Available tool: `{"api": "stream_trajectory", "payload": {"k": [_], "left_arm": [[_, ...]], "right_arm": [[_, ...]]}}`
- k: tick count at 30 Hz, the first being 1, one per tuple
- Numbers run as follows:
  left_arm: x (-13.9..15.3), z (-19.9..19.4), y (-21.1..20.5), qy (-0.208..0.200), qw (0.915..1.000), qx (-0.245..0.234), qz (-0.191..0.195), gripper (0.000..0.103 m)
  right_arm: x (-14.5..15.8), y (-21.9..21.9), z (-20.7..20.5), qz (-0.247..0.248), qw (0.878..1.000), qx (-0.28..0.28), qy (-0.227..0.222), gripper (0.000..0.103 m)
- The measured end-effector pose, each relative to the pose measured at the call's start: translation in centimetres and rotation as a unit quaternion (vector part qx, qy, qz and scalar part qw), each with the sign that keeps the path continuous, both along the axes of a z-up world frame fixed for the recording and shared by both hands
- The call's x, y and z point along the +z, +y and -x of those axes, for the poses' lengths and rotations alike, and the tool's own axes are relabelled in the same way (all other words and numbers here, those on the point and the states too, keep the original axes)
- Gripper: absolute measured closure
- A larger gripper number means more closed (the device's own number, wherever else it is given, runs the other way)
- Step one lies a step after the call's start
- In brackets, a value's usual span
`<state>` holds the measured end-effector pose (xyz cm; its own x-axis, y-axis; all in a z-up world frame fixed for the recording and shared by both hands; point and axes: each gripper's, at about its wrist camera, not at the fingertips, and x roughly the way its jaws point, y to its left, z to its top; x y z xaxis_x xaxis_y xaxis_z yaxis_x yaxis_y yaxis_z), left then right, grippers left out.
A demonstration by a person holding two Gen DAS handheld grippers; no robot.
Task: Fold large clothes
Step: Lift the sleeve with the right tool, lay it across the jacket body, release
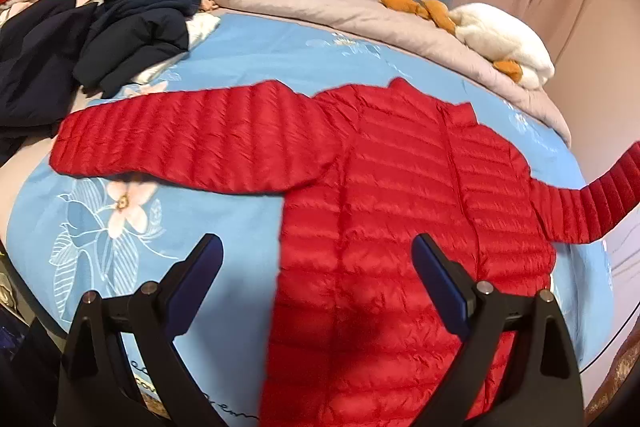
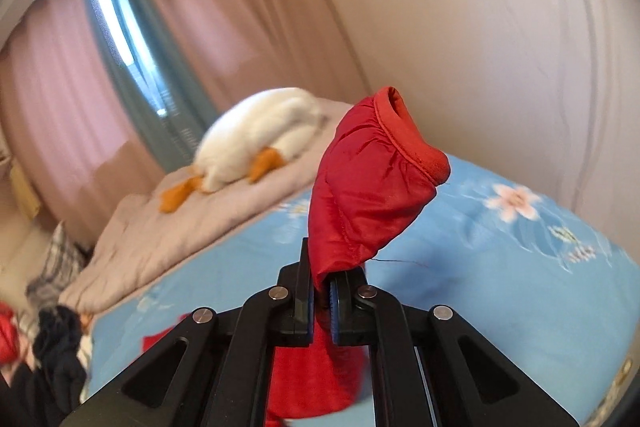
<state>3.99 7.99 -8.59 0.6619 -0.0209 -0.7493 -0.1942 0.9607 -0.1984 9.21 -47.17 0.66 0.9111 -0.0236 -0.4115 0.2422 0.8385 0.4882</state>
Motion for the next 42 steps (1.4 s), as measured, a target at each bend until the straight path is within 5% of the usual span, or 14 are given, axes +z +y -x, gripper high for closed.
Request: {"api": "stream_trajectory", "payload": {"k": [8,21,42], "left_arm": [[2.0,0.8,2.2,-0.027,0.9994,0.022,0.007,0.008],[3.0,1.9,3.1,-0.040,0.9985,0.026,0.028,0.008],[1.1,3.2,4.8,-0.015,0.9975,0.059,0.036,0.007]], "right_arm": [[3.1,7.3,-2.5,0.055,0.994,0.086,-0.029,0.097],[2.3,15.7,-3.5,0.100,0.976,0.194,-0.014,0.097],[-6.4,29.6,-2.5,0.146,0.901,0.399,0.091,0.097]]}}
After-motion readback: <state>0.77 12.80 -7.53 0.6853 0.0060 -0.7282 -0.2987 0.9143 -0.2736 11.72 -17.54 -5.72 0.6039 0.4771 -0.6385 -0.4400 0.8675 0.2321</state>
